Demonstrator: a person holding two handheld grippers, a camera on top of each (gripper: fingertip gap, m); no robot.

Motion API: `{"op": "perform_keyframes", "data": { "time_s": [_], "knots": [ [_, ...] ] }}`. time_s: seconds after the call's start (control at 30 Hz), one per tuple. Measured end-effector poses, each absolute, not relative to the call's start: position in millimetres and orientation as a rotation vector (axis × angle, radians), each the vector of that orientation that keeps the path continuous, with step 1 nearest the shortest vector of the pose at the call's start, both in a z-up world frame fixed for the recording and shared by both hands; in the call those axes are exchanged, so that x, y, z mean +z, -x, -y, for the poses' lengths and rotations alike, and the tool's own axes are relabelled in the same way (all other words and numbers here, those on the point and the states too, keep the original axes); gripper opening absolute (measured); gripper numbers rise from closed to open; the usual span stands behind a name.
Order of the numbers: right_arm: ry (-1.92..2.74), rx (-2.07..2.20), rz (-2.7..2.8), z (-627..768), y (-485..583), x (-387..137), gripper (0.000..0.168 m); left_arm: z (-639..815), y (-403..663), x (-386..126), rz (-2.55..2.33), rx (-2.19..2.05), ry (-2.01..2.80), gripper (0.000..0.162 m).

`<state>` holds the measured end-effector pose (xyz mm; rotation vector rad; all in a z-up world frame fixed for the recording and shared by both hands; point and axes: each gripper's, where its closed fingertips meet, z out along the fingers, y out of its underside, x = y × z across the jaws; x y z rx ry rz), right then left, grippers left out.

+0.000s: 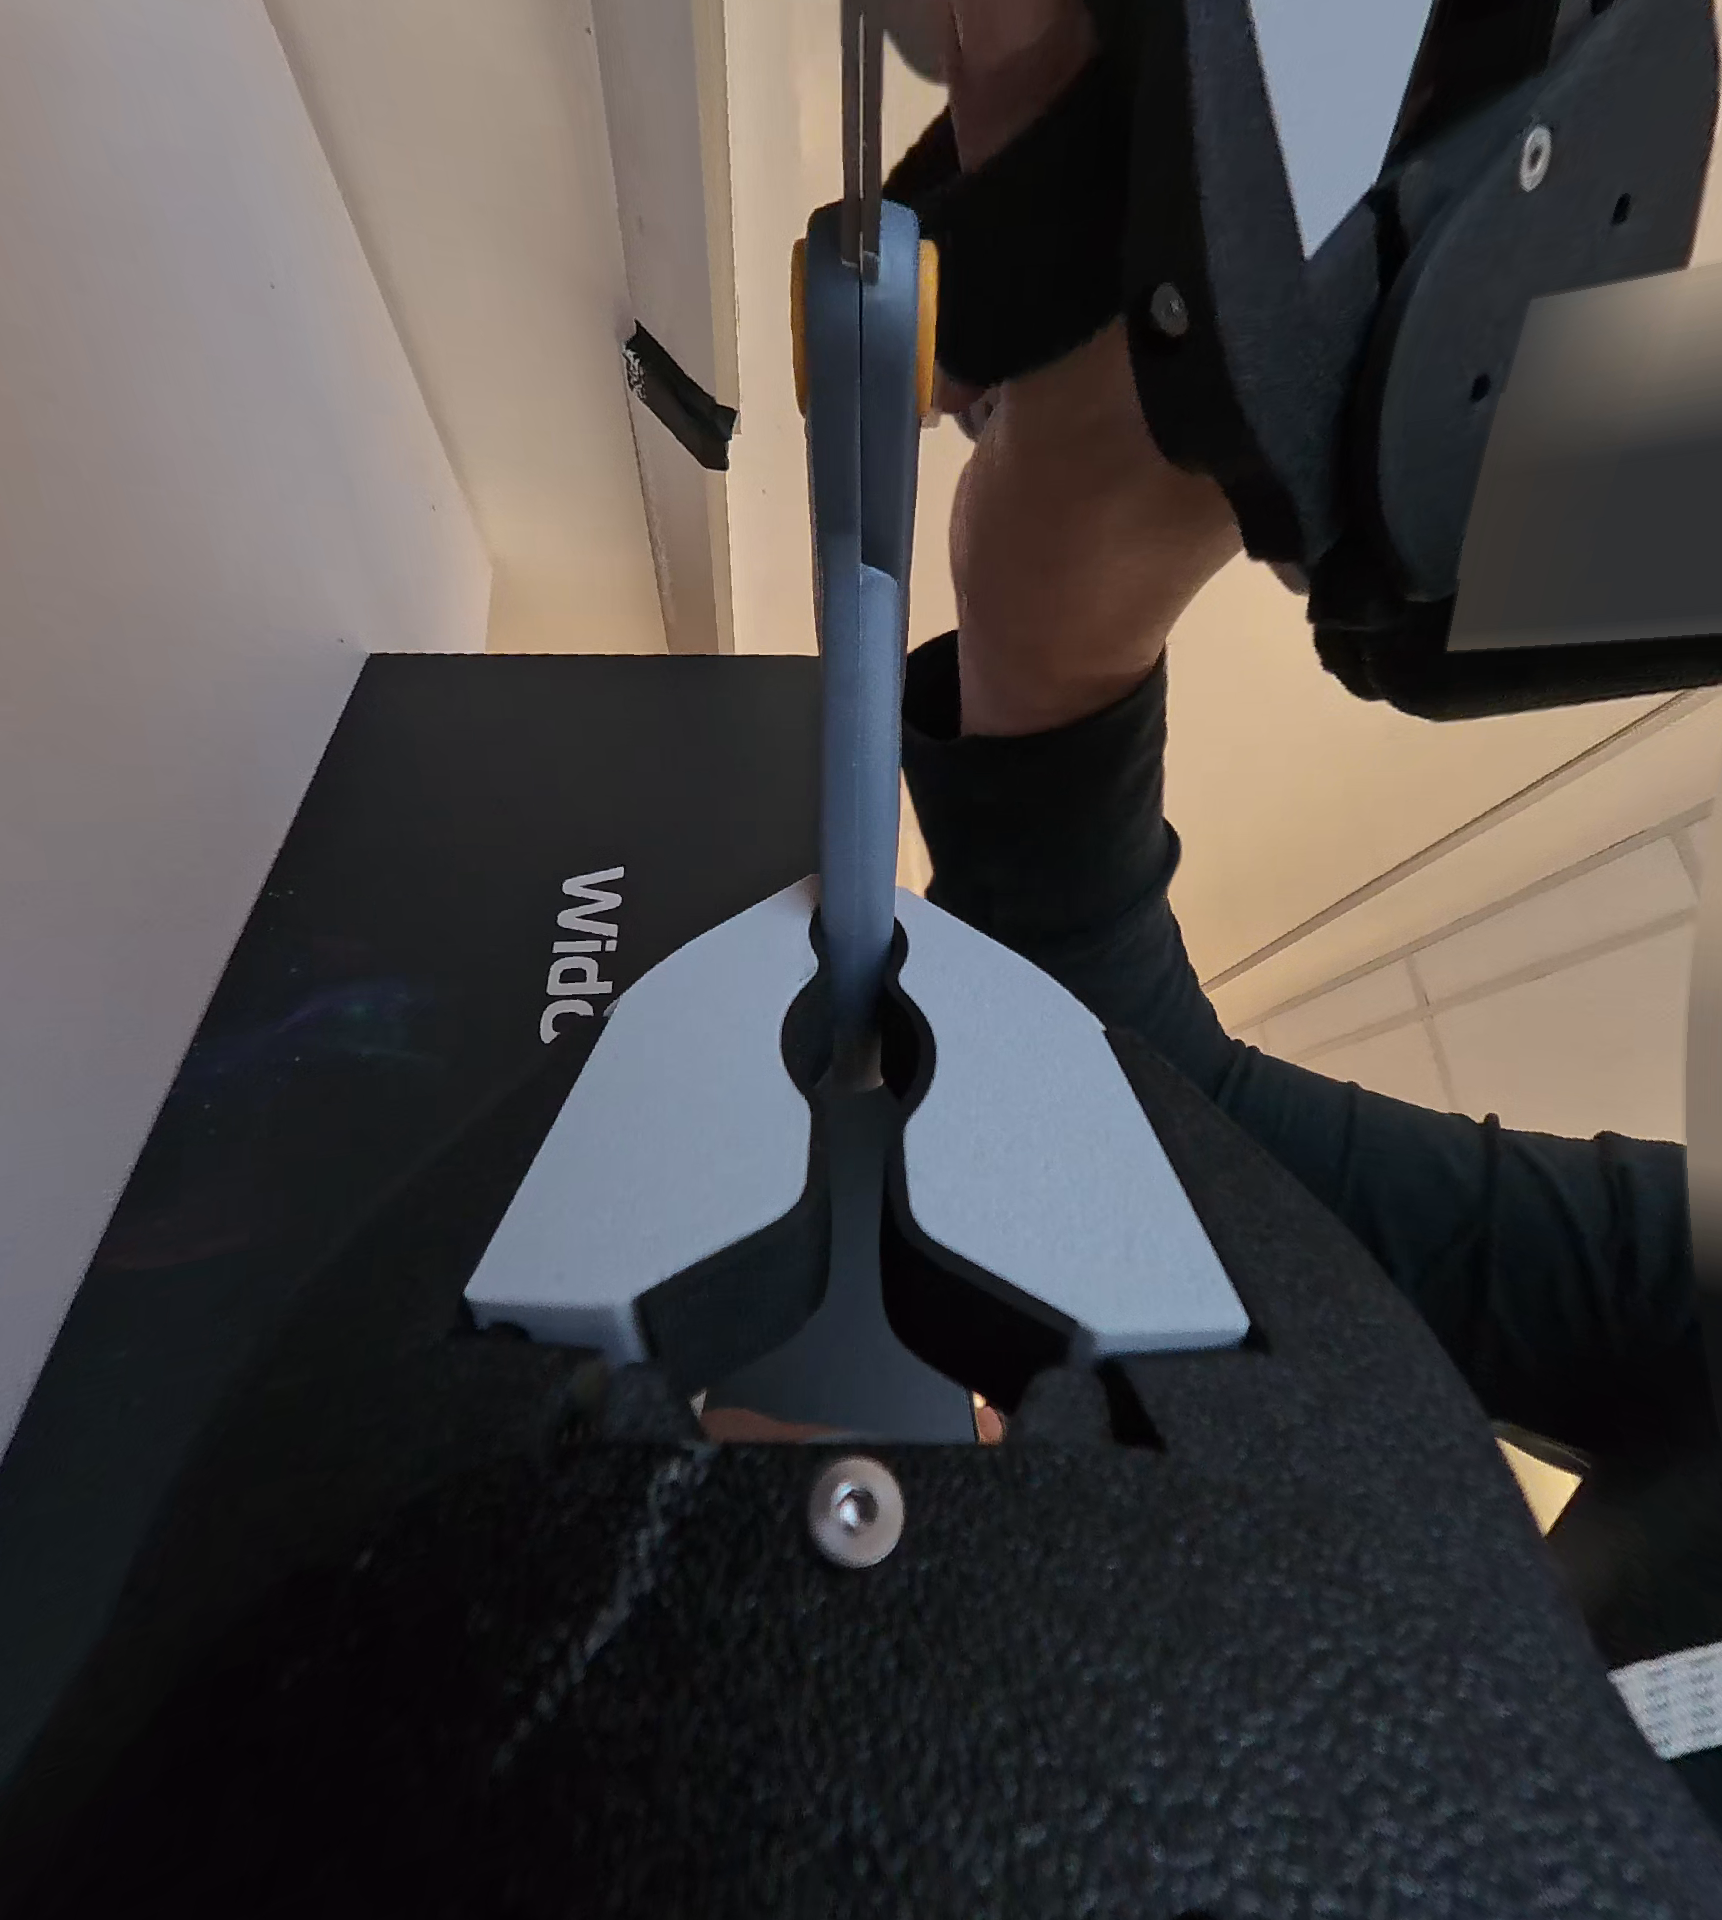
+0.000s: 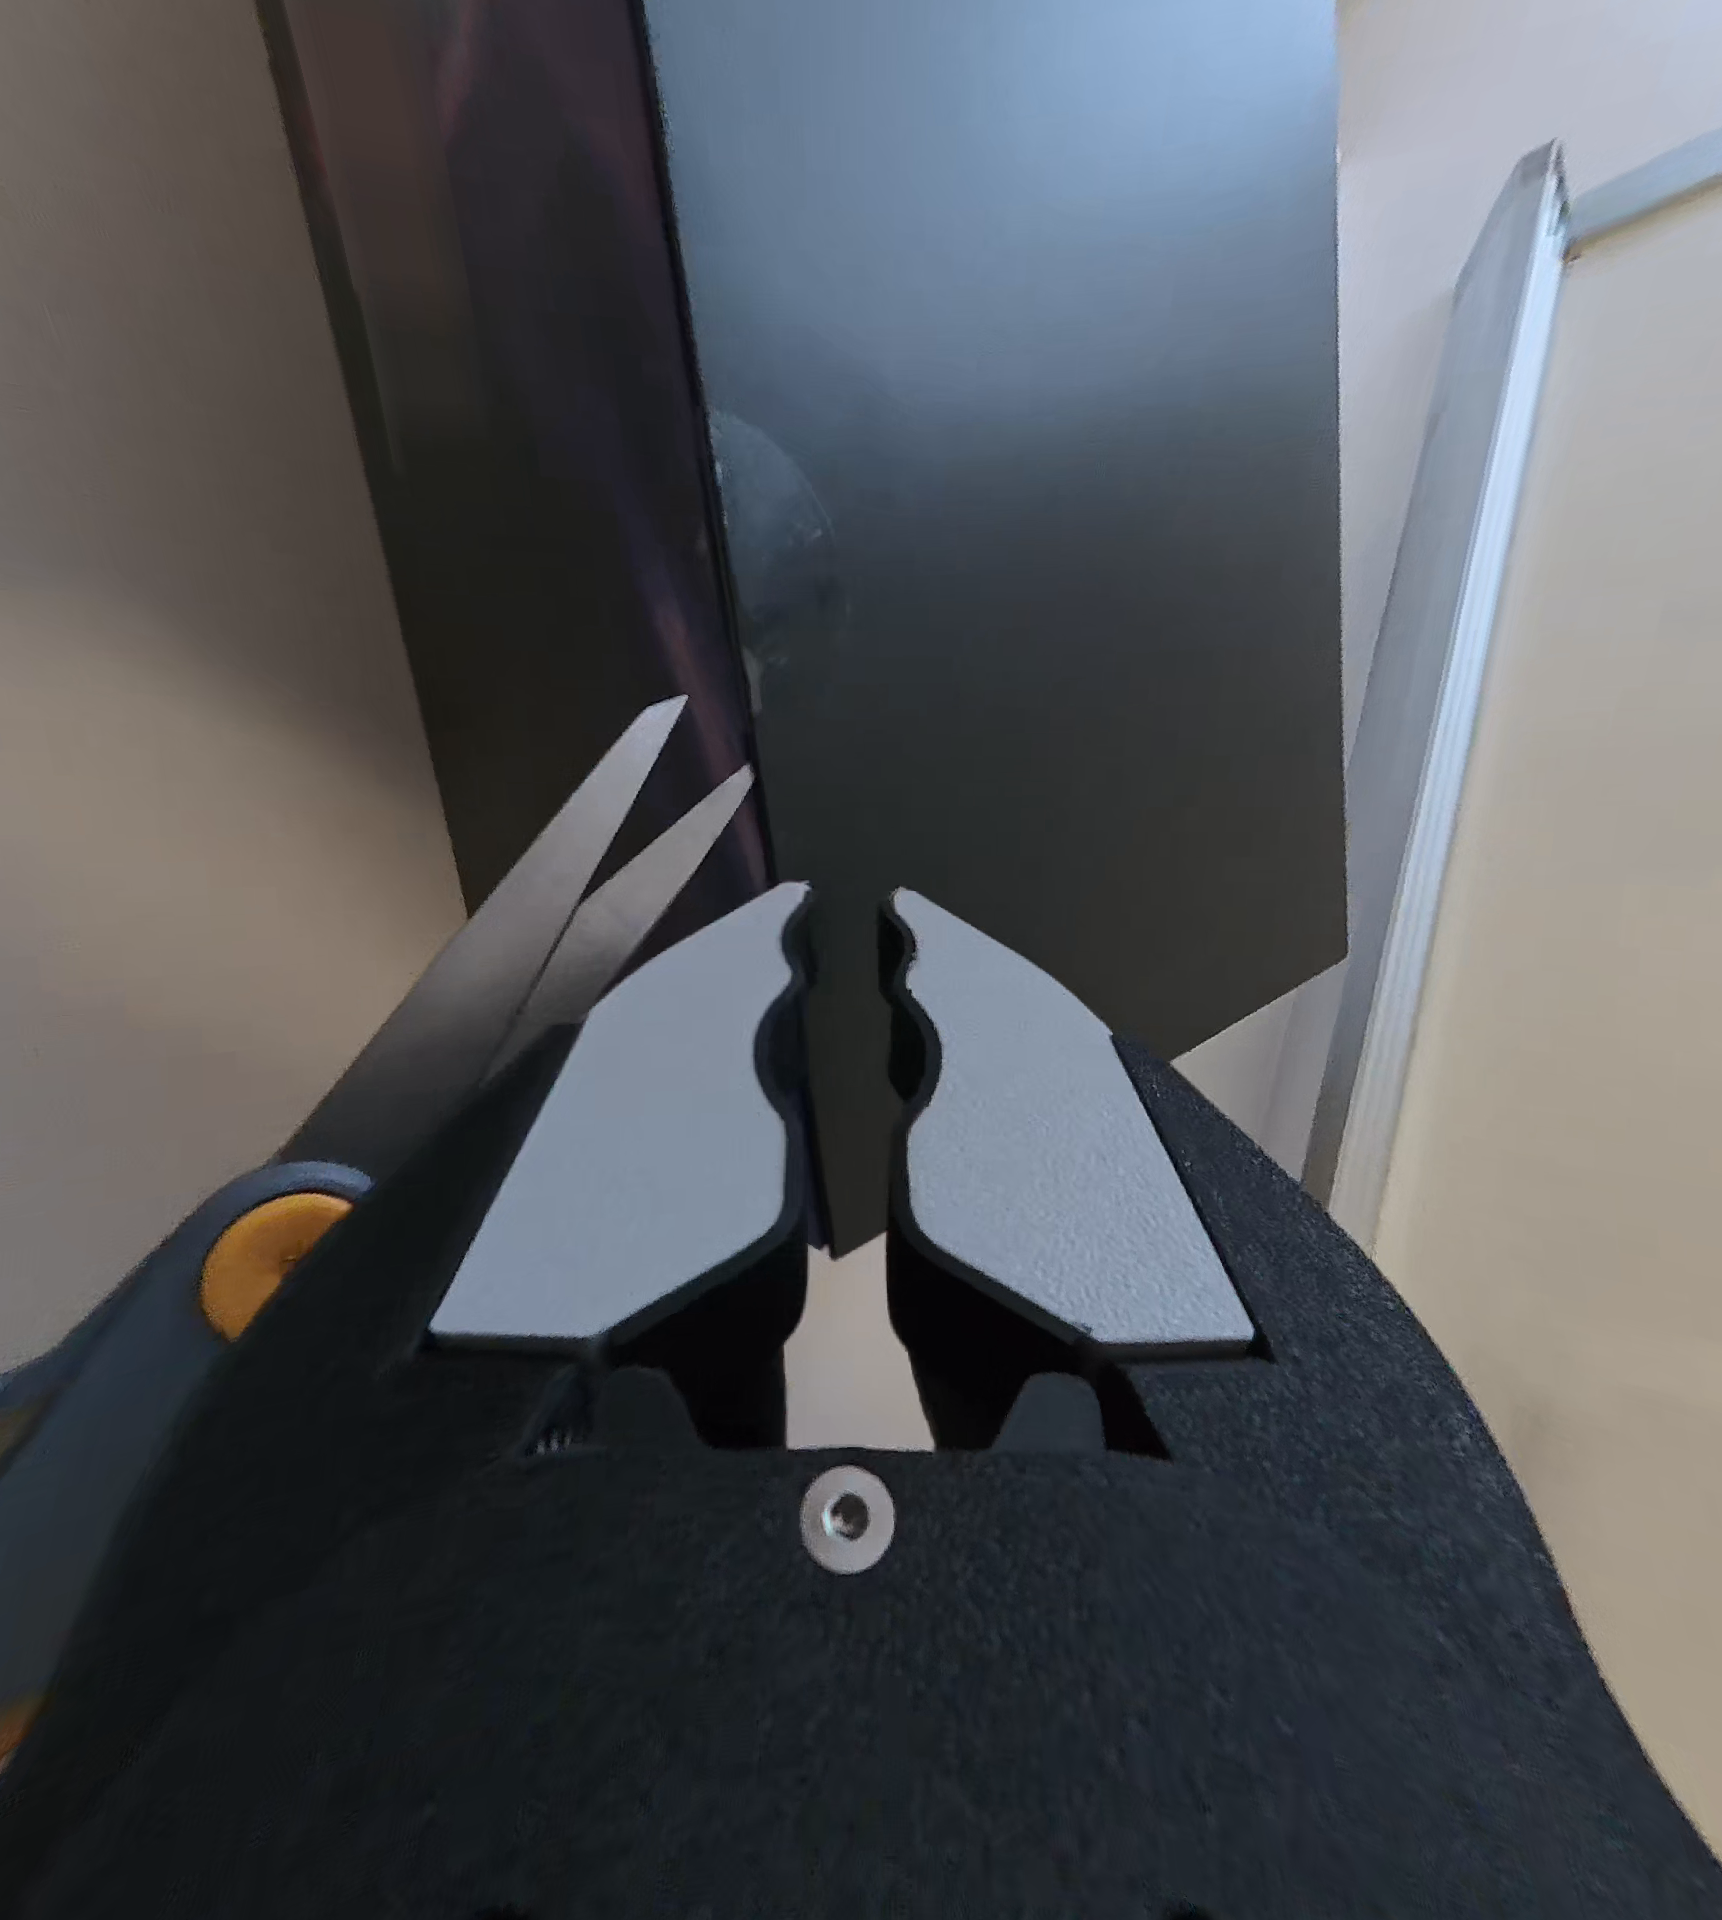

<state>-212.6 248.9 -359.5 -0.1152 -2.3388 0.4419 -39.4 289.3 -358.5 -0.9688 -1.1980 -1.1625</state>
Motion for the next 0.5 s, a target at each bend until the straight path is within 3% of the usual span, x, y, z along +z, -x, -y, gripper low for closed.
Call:
{"op": "perform_keyframes", "data": {
  "time_s": [0.13,0.5],
  "knots": [
    [0.143,0.439,2.351,-254,221,-357,0.018,-291,39,-358,1.196,-1.165,0.967,0.003],
    [0.152,0.381,2.465,-294,204,-362,0.018,-290,39,-357,1.183,-1.188,0.969,0.003]
  ]
}}
